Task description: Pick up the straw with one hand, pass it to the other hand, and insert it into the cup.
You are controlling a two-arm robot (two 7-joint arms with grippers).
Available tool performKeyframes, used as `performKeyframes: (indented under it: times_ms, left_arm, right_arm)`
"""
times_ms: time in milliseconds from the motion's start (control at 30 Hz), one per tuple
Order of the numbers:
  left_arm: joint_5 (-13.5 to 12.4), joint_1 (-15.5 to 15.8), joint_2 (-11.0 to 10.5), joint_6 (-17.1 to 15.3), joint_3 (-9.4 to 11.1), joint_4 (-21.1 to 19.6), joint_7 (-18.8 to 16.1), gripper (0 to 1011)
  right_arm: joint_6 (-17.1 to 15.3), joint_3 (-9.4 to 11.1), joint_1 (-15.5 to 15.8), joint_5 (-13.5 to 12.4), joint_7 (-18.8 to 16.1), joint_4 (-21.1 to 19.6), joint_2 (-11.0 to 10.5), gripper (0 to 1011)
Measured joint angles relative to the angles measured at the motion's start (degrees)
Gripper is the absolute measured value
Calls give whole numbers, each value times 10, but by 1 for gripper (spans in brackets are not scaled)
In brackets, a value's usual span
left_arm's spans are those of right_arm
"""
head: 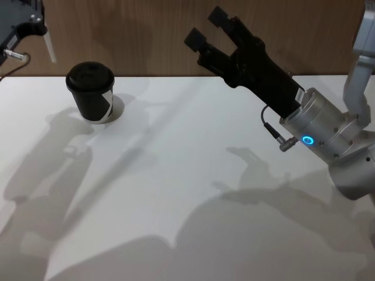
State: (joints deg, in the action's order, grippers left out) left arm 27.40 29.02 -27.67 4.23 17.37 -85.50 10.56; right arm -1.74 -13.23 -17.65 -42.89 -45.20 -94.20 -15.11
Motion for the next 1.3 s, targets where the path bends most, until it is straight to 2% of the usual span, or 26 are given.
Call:
performKeyframes:
  times_ms: [600,967,1300]
  left_arm:
    - [34,5,30,3,-2,12,37,7]
    - [34,15,45,6,-3,29,40,6]
    - [23,27,61,10,1,53,40,6]
  right_arm:
    - [0,0,0,0,0,0,0,1001]
    - [0,0,0,0,0,0,0,1001]
    - [0,0,0,0,0,0,0,1001]
